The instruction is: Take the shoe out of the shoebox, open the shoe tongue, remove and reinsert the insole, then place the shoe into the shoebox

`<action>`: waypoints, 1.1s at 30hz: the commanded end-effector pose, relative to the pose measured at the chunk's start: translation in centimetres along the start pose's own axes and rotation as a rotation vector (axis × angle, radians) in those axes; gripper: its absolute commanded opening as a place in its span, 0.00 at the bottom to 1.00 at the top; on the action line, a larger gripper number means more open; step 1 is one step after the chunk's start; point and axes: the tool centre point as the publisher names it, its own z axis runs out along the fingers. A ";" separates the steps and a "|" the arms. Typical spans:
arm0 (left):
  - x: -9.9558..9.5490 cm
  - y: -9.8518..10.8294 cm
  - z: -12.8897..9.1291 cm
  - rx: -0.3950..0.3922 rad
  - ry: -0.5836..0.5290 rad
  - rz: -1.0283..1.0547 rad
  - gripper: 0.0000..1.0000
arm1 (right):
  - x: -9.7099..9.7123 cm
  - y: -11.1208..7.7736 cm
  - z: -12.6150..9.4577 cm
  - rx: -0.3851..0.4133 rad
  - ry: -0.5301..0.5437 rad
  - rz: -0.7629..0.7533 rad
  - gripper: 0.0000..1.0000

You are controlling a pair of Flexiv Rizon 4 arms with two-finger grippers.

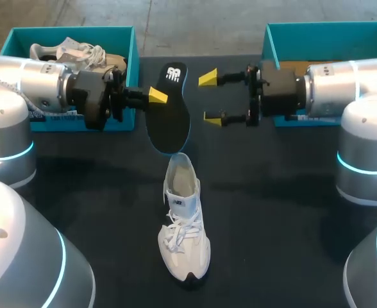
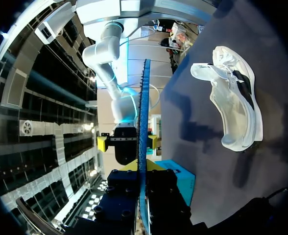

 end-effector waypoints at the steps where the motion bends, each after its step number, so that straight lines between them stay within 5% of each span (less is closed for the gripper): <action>1: 0.1 -0.1 0.1 -0.002 0.000 0.003 0.00 | -0.7 -0.2 1.5 0.004 0.006 0.004 1.00; 14: 1.3 0.8 1.0 -0.040 0.000 0.035 0.00 | -1.2 -0.8 2.9 0.034 0.008 0.006 1.00; 26: 1.9 1.1 1.4 -0.047 0.003 0.036 0.00 | -1.2 -1.2 3.2 0.022 -0.001 -0.014 0.83; 33: 1.9 1.1 1.4 -0.048 0.003 0.036 0.00 | -1.6 -1.2 3.3 -0.008 -0.001 -0.013 0.83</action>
